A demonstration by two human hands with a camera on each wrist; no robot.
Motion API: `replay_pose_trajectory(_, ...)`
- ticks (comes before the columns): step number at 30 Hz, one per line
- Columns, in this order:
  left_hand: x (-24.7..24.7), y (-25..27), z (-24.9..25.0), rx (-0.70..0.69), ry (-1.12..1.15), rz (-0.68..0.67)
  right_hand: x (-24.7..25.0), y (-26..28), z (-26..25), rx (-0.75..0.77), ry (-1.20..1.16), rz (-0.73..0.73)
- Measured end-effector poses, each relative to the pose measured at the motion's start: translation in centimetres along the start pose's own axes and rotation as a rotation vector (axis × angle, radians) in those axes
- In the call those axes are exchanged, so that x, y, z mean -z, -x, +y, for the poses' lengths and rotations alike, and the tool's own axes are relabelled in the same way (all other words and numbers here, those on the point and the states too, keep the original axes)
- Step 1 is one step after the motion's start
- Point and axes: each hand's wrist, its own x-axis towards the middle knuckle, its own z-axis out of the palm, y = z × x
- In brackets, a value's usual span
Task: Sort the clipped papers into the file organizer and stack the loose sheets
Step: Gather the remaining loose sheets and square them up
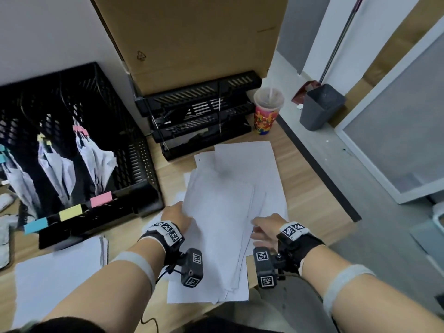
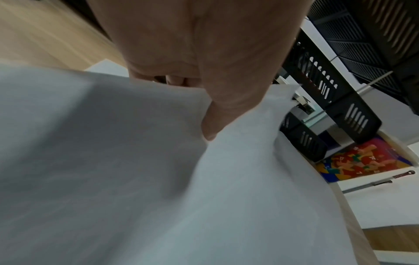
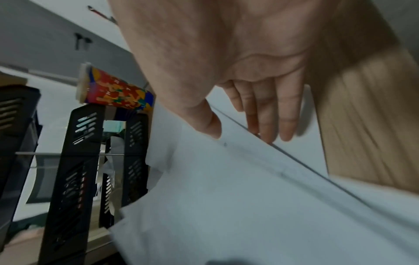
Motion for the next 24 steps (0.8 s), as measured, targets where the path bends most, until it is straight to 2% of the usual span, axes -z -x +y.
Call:
replay_pose_trajectory(2, -0.3, -0.2, -0.3, -0.016, -0.022, -0.007, -1.3, -0.2, 0.2, 0.024, 0.052, 0.021)
replay_pose_trajectory(6, -0.3, 0.7, -0.7, -0.023, 0.014, -0.01, -2.9, 0.4, 0.3, 0.167, 0.29, 0.05)
replay_pose_trajectory(10, -0.4, 1.2, -1.2, -0.057, 0.143, -0.022, -2.5, 1.6, -0.2, 0.364, 0.276, 0.116)
replay_pose_trajectory(14, 0.0, 1.2, -0.6, -0.021, 0.32, 0.027, 1.3, 2.6, -3.6, 0.441, 0.212, 0.255)
replay_pose_trajectory(18, -0.1, 1.1, 0.3, -0.015, 0.334, -0.012, 5.6, 1.7, -6.9, 0.382, 0.221, 0.372)
replay_pose_trajectory(21, -0.6, 0.8, 1.0, -0.003, 0.343, -0.003, 7.2, -0.4, -7.9, 0.298, 0.346, 0.38)
replay_pose_trajectory(24, -1.1, 0.5, 1.7, 0.03, 0.391, 0.033, 7.3, -3.5, -8.2, 0.294, 0.389, 0.364)
